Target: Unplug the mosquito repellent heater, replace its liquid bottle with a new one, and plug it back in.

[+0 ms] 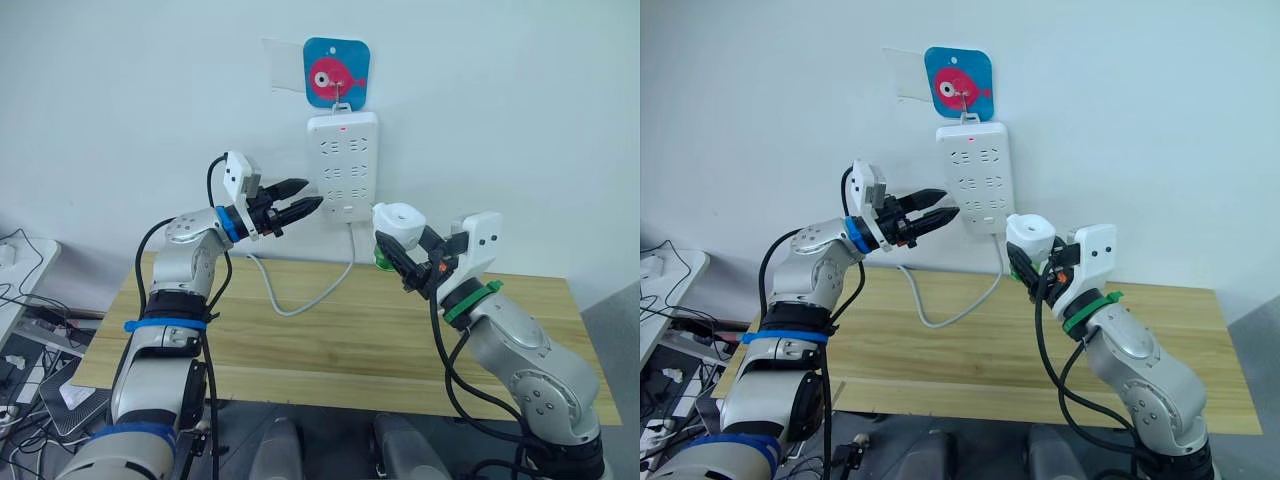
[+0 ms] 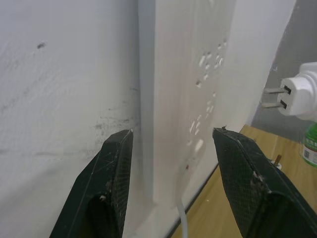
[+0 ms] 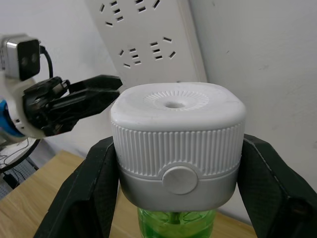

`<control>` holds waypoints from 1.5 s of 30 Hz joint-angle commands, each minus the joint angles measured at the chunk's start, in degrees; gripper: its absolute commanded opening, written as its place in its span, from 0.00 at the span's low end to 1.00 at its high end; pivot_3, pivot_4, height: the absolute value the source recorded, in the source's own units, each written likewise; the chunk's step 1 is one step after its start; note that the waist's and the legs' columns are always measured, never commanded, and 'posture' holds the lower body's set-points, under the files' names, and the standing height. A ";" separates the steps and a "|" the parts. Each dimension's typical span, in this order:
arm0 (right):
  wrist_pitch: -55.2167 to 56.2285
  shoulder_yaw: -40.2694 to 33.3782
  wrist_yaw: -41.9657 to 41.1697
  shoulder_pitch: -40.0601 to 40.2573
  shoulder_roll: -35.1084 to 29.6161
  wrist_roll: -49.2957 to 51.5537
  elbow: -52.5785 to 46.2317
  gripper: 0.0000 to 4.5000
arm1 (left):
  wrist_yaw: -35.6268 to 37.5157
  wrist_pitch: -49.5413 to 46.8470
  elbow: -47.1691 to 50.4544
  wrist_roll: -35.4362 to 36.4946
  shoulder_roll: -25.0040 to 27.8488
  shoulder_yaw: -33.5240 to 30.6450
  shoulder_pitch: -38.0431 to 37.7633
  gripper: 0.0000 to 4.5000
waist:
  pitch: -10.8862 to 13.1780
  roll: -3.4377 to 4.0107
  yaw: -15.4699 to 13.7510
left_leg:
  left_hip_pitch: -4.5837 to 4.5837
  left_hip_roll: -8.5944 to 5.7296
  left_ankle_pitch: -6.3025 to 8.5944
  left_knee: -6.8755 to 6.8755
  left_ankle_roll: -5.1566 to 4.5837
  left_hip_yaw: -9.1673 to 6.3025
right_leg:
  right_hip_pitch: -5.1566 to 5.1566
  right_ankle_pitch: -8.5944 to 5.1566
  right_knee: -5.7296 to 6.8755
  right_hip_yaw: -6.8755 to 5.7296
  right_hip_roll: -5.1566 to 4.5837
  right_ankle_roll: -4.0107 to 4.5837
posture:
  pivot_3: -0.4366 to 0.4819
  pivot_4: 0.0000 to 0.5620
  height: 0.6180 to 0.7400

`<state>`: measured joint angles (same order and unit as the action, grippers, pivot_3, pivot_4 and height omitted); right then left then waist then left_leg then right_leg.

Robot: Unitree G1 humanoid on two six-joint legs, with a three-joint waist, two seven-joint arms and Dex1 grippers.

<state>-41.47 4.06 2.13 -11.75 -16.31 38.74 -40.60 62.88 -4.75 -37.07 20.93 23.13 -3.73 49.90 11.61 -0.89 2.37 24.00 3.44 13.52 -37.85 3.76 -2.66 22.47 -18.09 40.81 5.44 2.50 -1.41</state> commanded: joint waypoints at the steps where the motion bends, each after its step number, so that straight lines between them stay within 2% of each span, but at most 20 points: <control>1: 1.35 0.87 -1.31 -0.50 1.04 -1.58 -1.09 0.65 | 3.44 4.69 -6.83 -1.82 -0.81 0.54 4.89 0.59 | 0.00 0.00 0.06 | -0.01 0.00 0.00 0.00 0.00 0.01 | 0.01 0.00 0.02 0.02 0.01 0.00 | 0.47 0.21 1.00; 6: 1.07 0.98 -1.88 -1.30 2.41 -3.24 0.10 0.65 | 7.99 8.90 -17.84 -4.11 -2.53 0.84 12.02 0.59 | 0.00 -0.01 0.15 | 0.05 -0.01 0.00 -0.01 -0.01 0.01 | 0.05 0.00 0.02 0.00 0.01 0.00 | 0.47 0.22 1.00; 11: 0.84 0.76 -1.90 -2.55 3.58 -4.34 0.88 0.65 | 13.07 8.32 -21.81 -4.54 -3.33 0.45 15.15 0.59 | 0.00 0.00 0.69 | 0.23 -0.01 0.00 -0.03 -0.01 0.00 | 0.23 0.00 0.07 -0.01 0.02 0.00 | 0.45 0.24 1.00; 14: 0.74 1.00 -1.73 -3.34 4.21 -5.13 1.05 0.65 | 14.05 8.09 -22.25 -4.54 -3.27 0.02 15.47 0.46 | 0.00 -0.01 0.84 | 0.42 -0.01 -0.01 -0.07 0.00 -0.01 | 0.46 0.00 0.18 -0.01 0.01 0.00 | 0.45 0.24 1.00; 17: 0.65 1.34 -1.51 -4.13 4.89 -6.01 1.04 0.65 | 14.26 6.68 -22.45 -3.93 -3.14 -0.96 15.64 0.29 | 0.00 -0.01 0.84 | 0.64 -0.01 -0.06 -0.11 0.08 -0.04 | 0.71 0.01 0.28 -0.03 0.01 0.01 | 0.45 0.25 1.00; 25: 0.15 1.96 -1.76 -6.29 5.85 -8.74 2.06 0.65 | 13.91 3.68 -22.42 -3.70 -3.18 -1.96 16.34 0.29 | 0.00 -0.01 0.87 | 0.66 -0.01 -0.08 -0.12 0.09 -0.09 | 0.73 0.01 0.33 -0.08 0.01 0.01 | 0.46 0.26 1.00; 45: -0.65 2.15 -3.32 -7.68 7.47 -12.99 3.69 0.65 | 14.14 3.18 -22.24 -4.22 -3.54 -2.09 16.52 0.29 | 0.00 -0.01 0.82 | 0.67 -0.01 -0.11 -0.12 0.12 -0.14 | 0.74 0.02 0.36 -0.14 0.01 0.02 | 0.46 0.27 1.00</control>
<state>-43.09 6.34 -0.82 -18.36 -9.42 25.92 -35.47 77.92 -1.06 -59.69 16.23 19.58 -4.48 64.32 11.61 -0.89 3.19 24.67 3.43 13.41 -37.98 3.88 -2.80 23.21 -18.07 41.17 5.30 2.51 -1.40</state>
